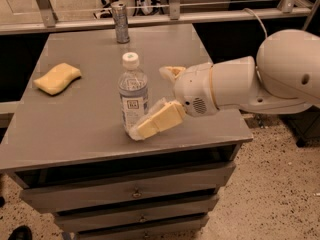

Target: Knock blue plastic bottle over

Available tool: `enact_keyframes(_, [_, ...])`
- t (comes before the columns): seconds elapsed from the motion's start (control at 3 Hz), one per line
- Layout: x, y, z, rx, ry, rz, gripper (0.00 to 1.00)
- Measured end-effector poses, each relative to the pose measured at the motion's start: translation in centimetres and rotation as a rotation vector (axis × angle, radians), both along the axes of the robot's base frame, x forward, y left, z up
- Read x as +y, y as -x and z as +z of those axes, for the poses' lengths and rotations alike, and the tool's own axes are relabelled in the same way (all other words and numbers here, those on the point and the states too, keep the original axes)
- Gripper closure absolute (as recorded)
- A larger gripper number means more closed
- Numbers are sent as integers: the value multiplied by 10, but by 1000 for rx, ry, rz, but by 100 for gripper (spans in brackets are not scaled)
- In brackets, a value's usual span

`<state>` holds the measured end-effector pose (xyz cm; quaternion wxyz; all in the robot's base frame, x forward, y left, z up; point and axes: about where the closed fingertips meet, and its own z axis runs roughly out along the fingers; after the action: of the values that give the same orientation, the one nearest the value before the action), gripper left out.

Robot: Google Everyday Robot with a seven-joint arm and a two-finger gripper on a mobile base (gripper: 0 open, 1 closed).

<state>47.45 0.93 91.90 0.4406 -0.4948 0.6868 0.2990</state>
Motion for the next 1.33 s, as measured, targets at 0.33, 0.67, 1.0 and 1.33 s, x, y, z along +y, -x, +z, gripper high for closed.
enact_keyframes(0.33, [24, -4, -19, -9, -54, 1, 0])
enact_keyframes(0.67, [45, -18, -23, -35, -102, 6, 0])
enact_keyframes(1.0, [67, -39, -24, -55, -146, 9, 0])
enact_keyframes(1.33, [84, -60, -31, -48, -162, 0, 0])
